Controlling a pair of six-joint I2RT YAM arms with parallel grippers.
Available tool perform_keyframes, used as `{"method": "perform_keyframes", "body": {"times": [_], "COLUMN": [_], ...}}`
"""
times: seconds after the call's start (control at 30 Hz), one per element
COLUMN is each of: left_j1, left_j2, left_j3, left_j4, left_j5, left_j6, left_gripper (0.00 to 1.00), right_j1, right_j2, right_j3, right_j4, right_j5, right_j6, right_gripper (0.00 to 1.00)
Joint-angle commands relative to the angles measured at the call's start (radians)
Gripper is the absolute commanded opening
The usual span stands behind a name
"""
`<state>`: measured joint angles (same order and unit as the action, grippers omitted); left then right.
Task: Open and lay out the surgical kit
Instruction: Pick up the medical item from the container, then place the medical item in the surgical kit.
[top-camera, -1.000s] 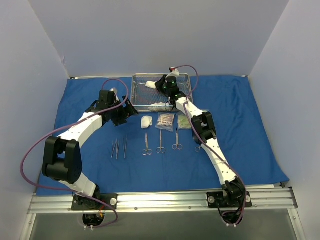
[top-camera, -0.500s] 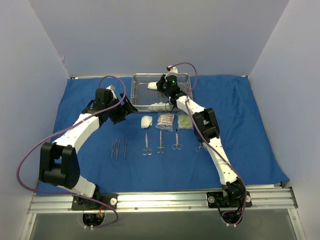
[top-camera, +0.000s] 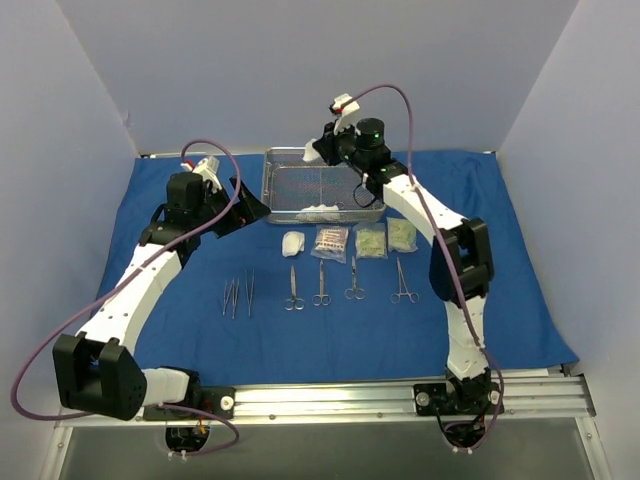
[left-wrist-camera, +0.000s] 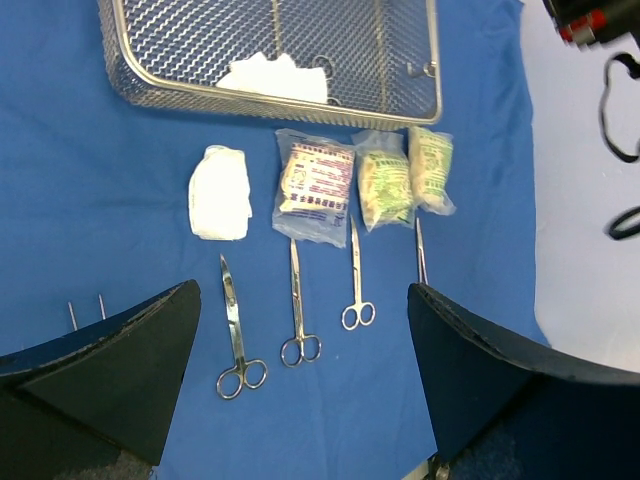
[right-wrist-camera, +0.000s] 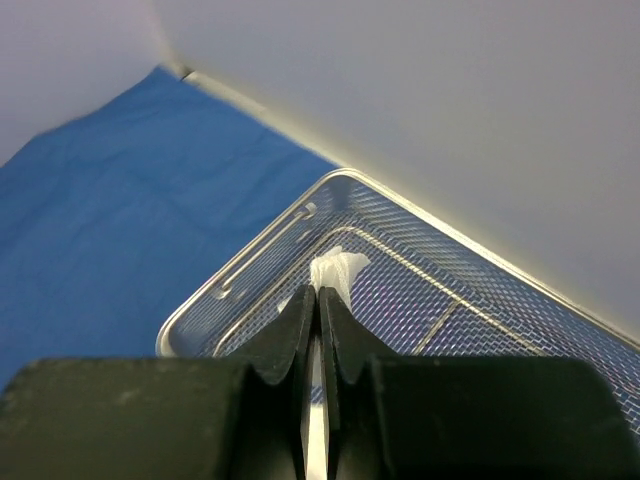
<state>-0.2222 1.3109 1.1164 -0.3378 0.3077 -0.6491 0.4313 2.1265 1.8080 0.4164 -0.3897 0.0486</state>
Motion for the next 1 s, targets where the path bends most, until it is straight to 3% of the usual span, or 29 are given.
{"method": "perform_keyframes", "body": {"times": [0.0,0.17,0.27,0.4,0.47,0.6,0.7,0.97], "left_j1": [0.006,0.004,-0.002,-0.043,-0.098,-0.251,-0.314,-0.330], "left_j2": [-0.076,-0.186,-0.248,-0.298,-0.292,-0.292,-0.312,-0.361], "left_j3": [-0.009,-0.027,-0.043,-0.058,-0.050,-0.049,-0.081,-0.181], "left_j4": [-0.006,-0.039,-0.052,-0.063,-0.060,-0.087,-0.070,0.005], "left_j5": [0.044,0.097,0.234,0.254,0.257,0.096,0.062,0.126], "left_j6": [0.065,0.092,0.143,0.192,0.218,0.261,0.296,0.276], "left_gripper": [0.94,0.94,0.94,0.94,0.94,0.94,0.94,0.97], "right_j1": [0.003,0.027,0.038,0.087,0.134,0.184,0.211,0.233], "right_j2": [-0.152,-0.284,-0.325,-0.341,-0.346,-0.329,-0.316,-0.347], "right_j3": [-0.062,-0.093,-0.088,-0.055,-0.061,-0.058,-0.053,-0.055], "right_j4": [-0.161,-0.425,-0.649,-0.956,-0.990,-1.099,-1.188,-1.239], "right_j5": [-0.229,-0.368,-0.521,-0.613,-0.621,-0.710,-0.770,-0.827], "right_j6": [-0.157,-0.329,-0.495,-0.709,-0.740,-0.783,-0.877,-0.900], "right_gripper": [0.00,0.00,0.00,0.00,0.00,0.00,0.00,0.00]}}
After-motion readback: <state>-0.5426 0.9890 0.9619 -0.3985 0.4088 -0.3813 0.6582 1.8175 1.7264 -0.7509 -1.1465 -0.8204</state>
